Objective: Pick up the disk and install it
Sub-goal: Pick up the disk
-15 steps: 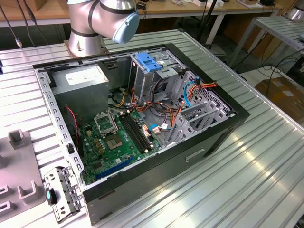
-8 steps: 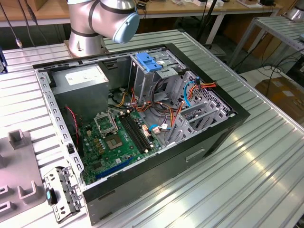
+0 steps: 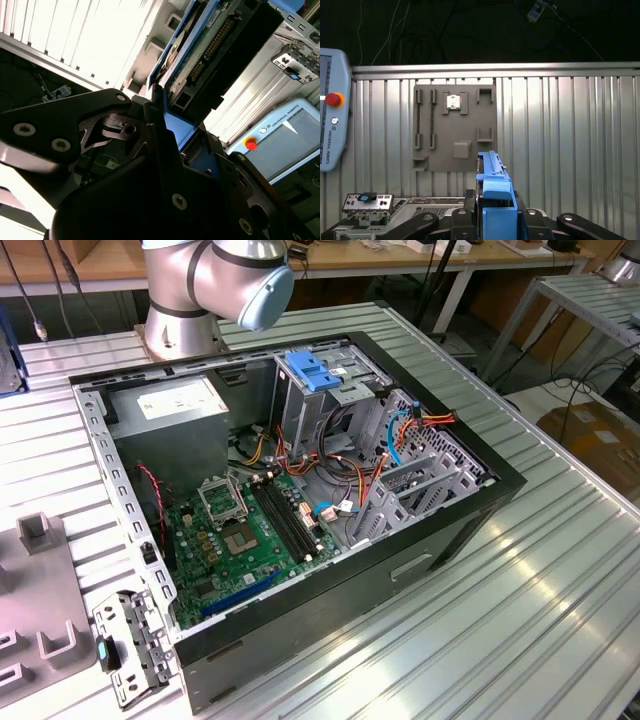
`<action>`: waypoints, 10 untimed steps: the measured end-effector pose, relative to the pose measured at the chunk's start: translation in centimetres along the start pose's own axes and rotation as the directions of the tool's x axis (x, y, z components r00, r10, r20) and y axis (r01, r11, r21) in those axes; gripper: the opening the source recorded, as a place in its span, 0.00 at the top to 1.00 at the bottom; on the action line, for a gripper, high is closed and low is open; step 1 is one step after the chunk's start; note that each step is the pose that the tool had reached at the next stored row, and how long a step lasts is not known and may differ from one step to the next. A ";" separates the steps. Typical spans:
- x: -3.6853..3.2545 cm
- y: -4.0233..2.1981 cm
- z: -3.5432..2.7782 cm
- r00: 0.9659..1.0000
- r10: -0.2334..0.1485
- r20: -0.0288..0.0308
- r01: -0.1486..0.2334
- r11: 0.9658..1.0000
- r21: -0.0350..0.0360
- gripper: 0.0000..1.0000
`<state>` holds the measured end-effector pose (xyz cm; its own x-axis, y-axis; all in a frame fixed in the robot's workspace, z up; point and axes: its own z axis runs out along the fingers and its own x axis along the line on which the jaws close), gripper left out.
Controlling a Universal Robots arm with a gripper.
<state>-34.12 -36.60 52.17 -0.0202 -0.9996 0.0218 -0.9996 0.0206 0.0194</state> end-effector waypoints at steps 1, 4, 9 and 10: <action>0.06 -0.04 0.00 1.000 0.000 0.000 0.000 1.000 0.000 0.63; 0.40 -0.19 0.00 1.000 0.000 0.000 0.000 1.000 0.000 0.63; 0.96 -0.38 0.01 1.000 0.000 0.000 0.000 1.000 0.000 0.63; 1.07 -0.40 0.01 1.000 0.000 0.000 0.000 1.000 0.000 0.63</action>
<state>-33.74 -37.68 52.17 -0.0201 -0.9996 0.0218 -0.9996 0.0206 0.0195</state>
